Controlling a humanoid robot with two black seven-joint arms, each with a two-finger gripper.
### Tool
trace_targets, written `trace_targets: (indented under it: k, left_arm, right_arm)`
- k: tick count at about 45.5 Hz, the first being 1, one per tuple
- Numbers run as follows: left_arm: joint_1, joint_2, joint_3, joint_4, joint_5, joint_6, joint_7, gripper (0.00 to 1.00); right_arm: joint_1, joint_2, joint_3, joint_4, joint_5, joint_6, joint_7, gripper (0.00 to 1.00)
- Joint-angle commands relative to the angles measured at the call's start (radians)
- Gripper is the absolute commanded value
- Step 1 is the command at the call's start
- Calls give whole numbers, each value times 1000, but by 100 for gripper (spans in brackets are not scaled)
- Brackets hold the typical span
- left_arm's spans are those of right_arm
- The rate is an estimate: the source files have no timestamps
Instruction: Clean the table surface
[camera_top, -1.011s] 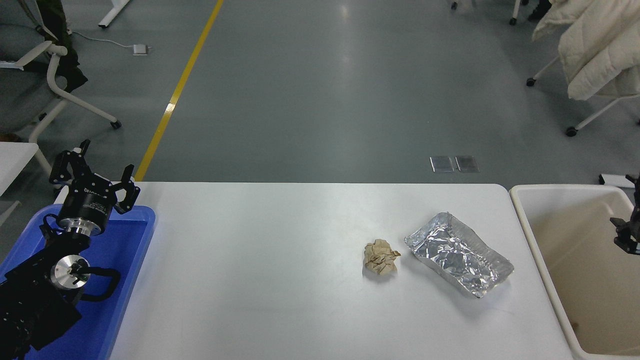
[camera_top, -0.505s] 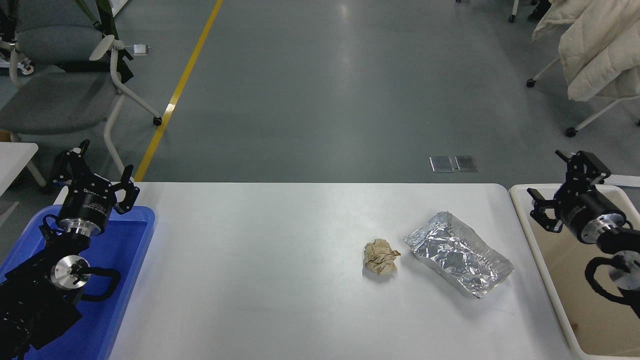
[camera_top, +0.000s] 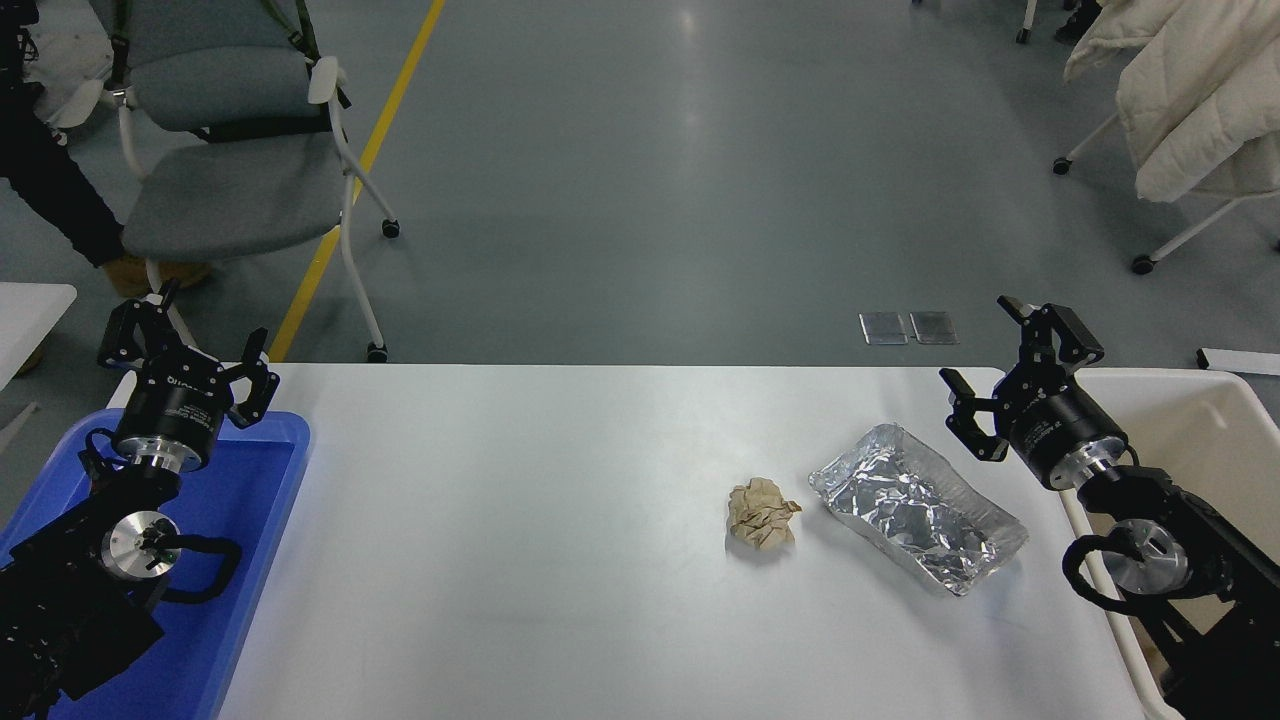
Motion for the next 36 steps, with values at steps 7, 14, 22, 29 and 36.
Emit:
trace_targets:
  k: [7,14,22,29,36]
  left_arm:
    - [0,0,-1,-1,0,0,0,100]
    - [0,0,0,-1,0,0,0,100]
    - [0,0,-1,0,0,0,0,100]
    - [0,0,-1,-1,0,0,0,100]
    - [0,0,-1,0,0,0,0,100]
  right_arm:
    - [-41,95,3,-2,0,-1,3,100]
    - [-32,131,-6,-23,-2,-40,3,100]
    - [-5,132,-6,-57,-3,-55,8,100]
    - [15,140,-9,-91,-9,-89,23,100]
    - [28,140,-9,-92,-14,-89,23,100]
